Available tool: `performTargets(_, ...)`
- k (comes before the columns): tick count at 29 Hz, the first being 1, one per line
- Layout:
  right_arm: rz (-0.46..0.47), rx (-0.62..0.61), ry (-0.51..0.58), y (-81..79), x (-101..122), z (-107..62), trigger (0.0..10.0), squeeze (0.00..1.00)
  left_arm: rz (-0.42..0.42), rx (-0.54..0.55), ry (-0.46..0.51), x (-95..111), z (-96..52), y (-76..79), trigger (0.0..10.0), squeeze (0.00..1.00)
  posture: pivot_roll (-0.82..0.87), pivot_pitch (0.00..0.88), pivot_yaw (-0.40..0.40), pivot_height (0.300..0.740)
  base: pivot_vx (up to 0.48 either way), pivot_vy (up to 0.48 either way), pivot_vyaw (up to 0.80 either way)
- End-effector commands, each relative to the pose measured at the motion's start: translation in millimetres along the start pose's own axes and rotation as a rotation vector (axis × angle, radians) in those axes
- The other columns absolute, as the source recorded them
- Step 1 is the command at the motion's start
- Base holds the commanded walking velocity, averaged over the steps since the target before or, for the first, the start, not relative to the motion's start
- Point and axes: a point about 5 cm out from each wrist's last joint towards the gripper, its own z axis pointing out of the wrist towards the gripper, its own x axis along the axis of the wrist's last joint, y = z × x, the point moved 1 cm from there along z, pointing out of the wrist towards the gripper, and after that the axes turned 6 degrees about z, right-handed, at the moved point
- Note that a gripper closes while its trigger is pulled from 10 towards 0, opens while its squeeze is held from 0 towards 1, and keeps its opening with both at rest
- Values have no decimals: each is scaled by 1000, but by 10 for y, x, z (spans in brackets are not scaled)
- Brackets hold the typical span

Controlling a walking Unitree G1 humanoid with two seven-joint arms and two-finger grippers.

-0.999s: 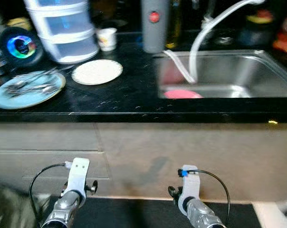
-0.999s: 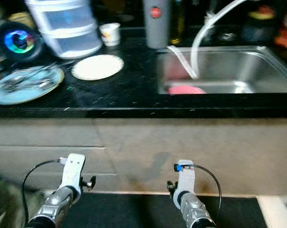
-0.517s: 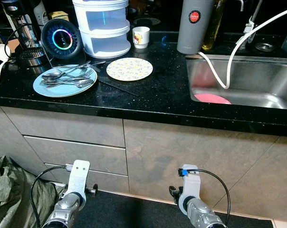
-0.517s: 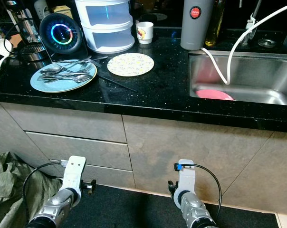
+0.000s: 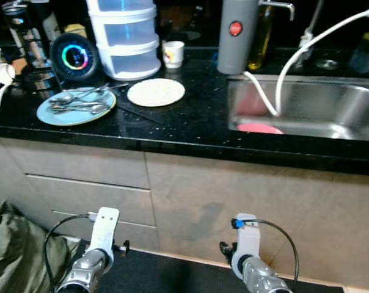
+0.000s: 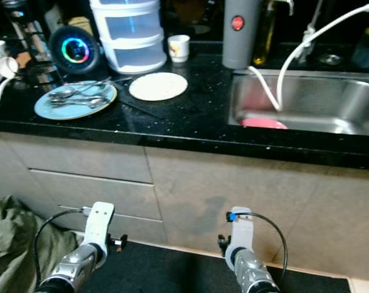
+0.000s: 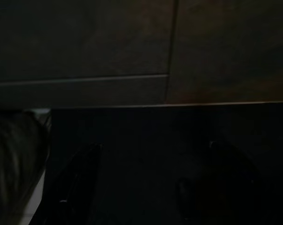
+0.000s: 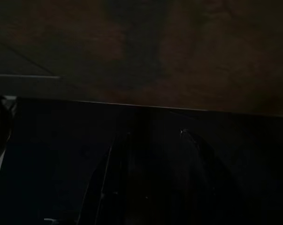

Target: Kitchen organization

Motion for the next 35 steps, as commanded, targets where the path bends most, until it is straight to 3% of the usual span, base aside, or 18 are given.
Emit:
performTargets(1,2,-4,-32,-13,-93,-12,10000,0,-1,4,-32,-71,-13,-39,10000,0,48,159,60,740,0,0,0)
performTargets(7,1,-6,-32,-9,-92,-12,10000,0,2,-4,-36,-70,-12,-40,10000,0,48,158,59,740,0,0,0)
performTargets(11,-1,-9,-32,-3,-89,-13,10000,0,15,-22,-53,-80,-11,-26,10000,0,47,159,58,740,0,-443,0)
performTargets(29,-25,-56,-36,62,-105,-26,10000,0,-10,-22,-54,-140,-16,45,10000,0,21,150,55,740,0,0,0)
performTargets(35,6,-92,-32,123,-89,-34,10000,0,0,-33,-40,-131,-6,111,10000,0,5,144,54,740,0,0,-216)
